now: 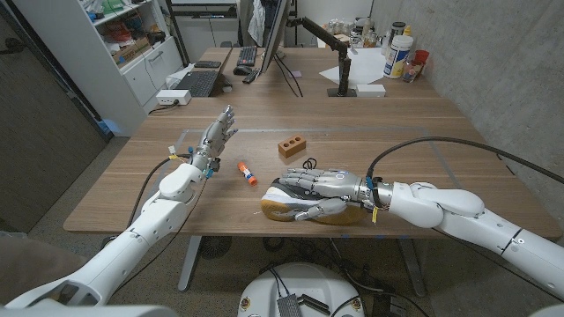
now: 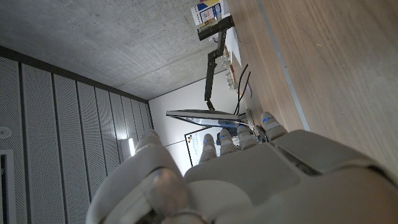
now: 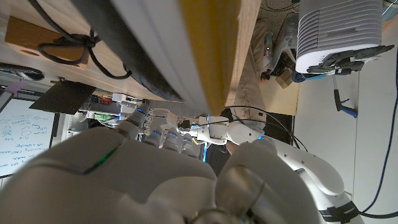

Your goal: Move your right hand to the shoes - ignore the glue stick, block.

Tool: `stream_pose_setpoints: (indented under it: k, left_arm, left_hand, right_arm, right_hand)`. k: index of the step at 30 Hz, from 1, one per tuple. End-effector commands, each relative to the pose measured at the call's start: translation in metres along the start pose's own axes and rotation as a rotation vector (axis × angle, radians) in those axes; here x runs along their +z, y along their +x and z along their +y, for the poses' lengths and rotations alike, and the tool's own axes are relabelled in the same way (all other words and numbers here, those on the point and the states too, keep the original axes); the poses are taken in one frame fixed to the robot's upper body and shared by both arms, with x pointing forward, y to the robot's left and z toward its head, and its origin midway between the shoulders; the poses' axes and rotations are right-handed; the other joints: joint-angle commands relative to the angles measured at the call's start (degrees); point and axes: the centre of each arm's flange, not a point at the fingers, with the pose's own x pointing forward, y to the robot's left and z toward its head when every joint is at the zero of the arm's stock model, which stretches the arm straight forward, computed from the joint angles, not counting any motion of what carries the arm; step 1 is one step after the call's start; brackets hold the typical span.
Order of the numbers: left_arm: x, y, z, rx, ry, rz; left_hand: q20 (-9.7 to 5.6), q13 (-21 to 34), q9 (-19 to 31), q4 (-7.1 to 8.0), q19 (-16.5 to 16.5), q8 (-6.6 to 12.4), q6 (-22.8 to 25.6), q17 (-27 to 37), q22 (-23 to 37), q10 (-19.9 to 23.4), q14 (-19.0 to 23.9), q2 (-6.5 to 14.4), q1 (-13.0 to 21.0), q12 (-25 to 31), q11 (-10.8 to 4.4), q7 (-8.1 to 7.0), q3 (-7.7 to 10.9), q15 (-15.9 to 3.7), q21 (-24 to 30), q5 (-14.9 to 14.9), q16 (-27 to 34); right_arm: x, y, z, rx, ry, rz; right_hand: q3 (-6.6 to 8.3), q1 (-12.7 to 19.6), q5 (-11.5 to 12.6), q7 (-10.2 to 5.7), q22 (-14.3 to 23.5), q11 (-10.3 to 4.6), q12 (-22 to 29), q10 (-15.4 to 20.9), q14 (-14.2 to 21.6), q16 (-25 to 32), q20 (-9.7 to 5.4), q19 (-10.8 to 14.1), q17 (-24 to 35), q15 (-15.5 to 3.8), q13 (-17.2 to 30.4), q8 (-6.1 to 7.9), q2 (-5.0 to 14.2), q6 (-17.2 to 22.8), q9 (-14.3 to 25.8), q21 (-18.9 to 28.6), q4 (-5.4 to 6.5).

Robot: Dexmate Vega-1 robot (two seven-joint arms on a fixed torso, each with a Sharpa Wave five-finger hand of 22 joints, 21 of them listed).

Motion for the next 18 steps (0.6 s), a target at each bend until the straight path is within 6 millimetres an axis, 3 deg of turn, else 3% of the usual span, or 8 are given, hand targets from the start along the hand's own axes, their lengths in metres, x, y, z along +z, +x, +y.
stream_pose_setpoints:
  k: [1, 18]
  left_arm:
    - [-0.001, -0.004, -0.004, 0.008, -0.004, -0.007]
    - [-0.004, -0.001, -0.014, 0.01, -0.007, -0.013]
  left_hand:
    - [0.24, 0.29, 0.11, -0.18, -0.45, -0.06, 0.01, 0.29, 0.17, -0.07, -0.71, 0.15, -0.24, 0.09, -0.11, 0.02, 0.07, -0.03, 0.25, 0.01, 0.23]
    - [0.24, 0.29, 0.1, -0.22, -0.44, -0.04, 0.04, 0.29, 0.17, -0.16, -0.67, 0.12, -0.34, 0.05, -0.24, 0.05, 0.08, 0.04, 0.26, 0.01, 0.25]
  right_arm:
    - [0.001, -0.005, 0.003, 0.013, 0.003, -0.002]
    - [-0.005, -0.016, 0.01, 0.024, 0.031, -0.001]
  right_hand:
    - [-0.38, -0.11, 0.0, -0.36, 0.17, 0.23, 0.23, -0.23, -0.57, 0.23, 0.38, 0.22, 0.16, -0.49, 0.26, 0.24, 0.42, -0.04, 0.27, 0.21, 0.06]
    - [-0.6, -0.64, -0.01, -0.43, 0.18, 0.02, 0.26, -0.17, -0.49, 0.32, 0.32, 0.32, 0.24, -0.56, 0.26, 0.27, 0.56, 0.08, 0.28, 0.25, 0.38]
